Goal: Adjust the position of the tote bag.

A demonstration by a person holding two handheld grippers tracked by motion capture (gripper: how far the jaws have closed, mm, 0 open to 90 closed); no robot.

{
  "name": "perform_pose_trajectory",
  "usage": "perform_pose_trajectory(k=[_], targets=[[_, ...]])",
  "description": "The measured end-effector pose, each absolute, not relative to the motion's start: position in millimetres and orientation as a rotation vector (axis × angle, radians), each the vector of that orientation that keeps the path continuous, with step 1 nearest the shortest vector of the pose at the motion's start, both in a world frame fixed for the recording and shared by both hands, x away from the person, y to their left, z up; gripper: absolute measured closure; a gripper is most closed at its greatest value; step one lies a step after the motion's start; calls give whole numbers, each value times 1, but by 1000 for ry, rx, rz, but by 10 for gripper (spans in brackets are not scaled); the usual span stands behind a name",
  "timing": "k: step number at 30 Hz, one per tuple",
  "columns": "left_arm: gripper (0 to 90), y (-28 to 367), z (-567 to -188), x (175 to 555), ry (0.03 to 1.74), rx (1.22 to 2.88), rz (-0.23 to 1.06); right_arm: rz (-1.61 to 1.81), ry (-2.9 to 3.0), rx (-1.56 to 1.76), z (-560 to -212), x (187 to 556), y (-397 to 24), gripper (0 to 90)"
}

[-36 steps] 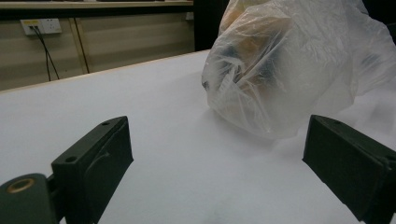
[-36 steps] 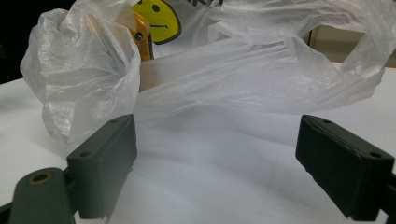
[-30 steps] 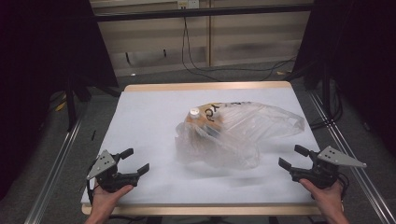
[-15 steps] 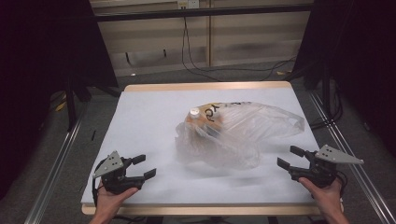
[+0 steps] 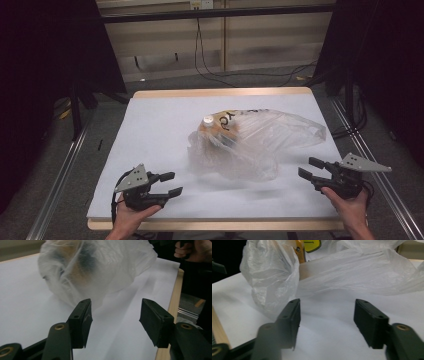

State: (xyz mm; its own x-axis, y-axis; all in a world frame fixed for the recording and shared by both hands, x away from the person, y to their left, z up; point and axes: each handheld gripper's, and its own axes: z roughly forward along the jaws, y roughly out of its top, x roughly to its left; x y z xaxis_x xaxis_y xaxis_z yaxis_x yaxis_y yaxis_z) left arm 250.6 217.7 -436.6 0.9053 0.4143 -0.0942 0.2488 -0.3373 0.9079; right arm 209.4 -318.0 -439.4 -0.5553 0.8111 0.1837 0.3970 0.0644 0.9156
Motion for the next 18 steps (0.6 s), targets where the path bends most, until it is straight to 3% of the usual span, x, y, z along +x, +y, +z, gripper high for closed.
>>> perform_pose_trajectory(k=[8,10,18], targets=[[452,191,-430,249,415,1935,133,1498,1984,1194,-435,213,-318,480],[505,187,-428,250,426,1940,124,1481,1994,1192,-435,215,-319,448],[519,162,-424,250,345,1952,80,1479,1978,1228,-434,220,-324,462]])
